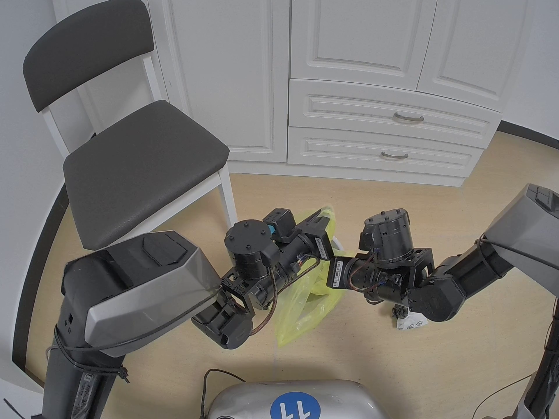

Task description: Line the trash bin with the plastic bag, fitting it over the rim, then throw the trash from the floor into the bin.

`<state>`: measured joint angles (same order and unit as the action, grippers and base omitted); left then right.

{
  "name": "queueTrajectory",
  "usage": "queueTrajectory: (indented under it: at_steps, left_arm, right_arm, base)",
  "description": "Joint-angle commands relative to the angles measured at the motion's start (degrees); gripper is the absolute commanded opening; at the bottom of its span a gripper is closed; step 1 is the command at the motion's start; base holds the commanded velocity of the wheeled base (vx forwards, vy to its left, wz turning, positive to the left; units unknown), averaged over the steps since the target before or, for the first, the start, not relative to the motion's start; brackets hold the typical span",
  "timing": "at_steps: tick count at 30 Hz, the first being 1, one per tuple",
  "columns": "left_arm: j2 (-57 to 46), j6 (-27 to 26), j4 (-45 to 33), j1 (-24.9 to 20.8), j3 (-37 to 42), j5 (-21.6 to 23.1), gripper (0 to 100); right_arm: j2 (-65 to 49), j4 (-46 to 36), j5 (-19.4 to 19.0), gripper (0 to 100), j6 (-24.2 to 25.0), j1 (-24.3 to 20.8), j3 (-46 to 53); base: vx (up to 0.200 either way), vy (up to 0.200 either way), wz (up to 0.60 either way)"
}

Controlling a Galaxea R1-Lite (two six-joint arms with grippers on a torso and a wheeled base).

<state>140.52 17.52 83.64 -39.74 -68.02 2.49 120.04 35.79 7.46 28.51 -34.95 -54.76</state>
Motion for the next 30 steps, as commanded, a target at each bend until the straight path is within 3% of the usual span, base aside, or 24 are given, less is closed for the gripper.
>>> queueTrajectory:
  at_steps: [1, 9, 20, 30]
  left_arm:
    - [3.4, 1.6, -0.4, 0.8, -2.2, 0.1, 0]
    - [4.5, 8.9, -5.0, 1.9, -5.4, 0.1, 0]
    - [9.4, 9.0, -7.8, 4.4, -11.7, -0.5, 0]
    - [11.6, 9.2, -11.7, 9.5, -18.1, -0.4, 0]
  right_arm:
    - [2.6, 1.3, -0.1, 0, 0.3, 0.7, -1.2]
    - [3.2, 3.6, -0.1, 0, 0.2, 2.1, -1.2]
    - [2.3, 4.3, -0.2, 0, 0.4, 3.3, -1.8]
    - [7.3, 13.5, 0.1, 0, 2.1, 3.3, -3.0]
  base:
    - [0.0, 0.0, 0.0]
    - [0.0, 0.0, 0.0]
    - [0.0, 0.0, 0.0]
    - [0.0, 0.0, 0.0]
